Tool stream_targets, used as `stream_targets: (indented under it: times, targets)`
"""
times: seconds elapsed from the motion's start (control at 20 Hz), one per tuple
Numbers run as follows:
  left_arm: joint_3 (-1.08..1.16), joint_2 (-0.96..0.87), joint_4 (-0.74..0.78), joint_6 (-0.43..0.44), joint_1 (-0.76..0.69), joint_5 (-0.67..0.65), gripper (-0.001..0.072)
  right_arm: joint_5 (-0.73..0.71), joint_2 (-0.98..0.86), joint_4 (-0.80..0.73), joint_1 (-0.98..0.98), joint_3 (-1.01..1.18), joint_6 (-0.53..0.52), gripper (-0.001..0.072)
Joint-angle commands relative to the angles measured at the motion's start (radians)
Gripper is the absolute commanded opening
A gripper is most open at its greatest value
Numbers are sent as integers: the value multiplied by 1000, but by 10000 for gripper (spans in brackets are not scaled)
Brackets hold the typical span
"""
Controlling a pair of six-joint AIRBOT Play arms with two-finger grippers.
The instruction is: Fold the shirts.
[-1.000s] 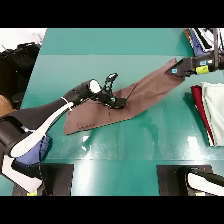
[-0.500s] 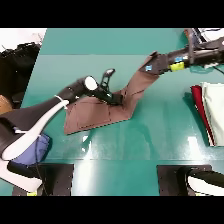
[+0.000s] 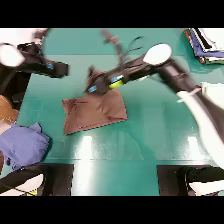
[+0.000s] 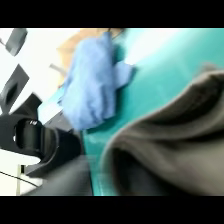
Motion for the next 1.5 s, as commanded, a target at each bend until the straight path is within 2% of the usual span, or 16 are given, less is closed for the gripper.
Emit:
stream_targets:
  times: [0.0, 0.05, 0.1, 0.15, 0.25, 0.45, 0.65, 0.85, 1.05, 1.35, 1.4, 1.45]
  targets:
    - [1, 118, 59, 0, 128, -68, 23, 27, -172, -2, 137, 144, -29, 693]
    - [0, 125, 59, 2, 143, -82, 23, 72, -199, -17, 138, 180, 11, 627]
    - [0, 126, 60, 2, 152, -101, 23, 112, -208, -61, 127, 199, 65, 513]
    - [0, 126, 60, 3, 156, -119, 23, 148, -204, -109, 108, 201, 102, 506]
    - [0, 126, 60, 3, 156, -129, 23, 190, -172, -194, 46, 156, 152, 506]
    - [0, 126, 56, 2, 156, -129, 23, 177, -29, -272, -129, -103, 181, 505]
    - [0, 126, 35, 2, 156, -128, 23, 57, 106, -273, -315, -412, 181, 505]
    - [0, 126, -9, 2, 156, -122, 23, -124, 122, -203, -406, -605, 179, 511]
    - [-1, 125, -43, 3, 156, -117, 23, -153, 6, -61, -374, -595, 128, 511]
    - [-1, 125, -90, 3, 155, -119, 23, -82, -204, -46, -224, -361, 126, 496]
    - [-1, 125, -93, 3, 146, -118, 23, -82, -221, -48, -204, -325, 125, 376]
    - [-1, 125, -93, 3, 132, -117, 22, -84, -232, -51, -191, -294, 121, 207]
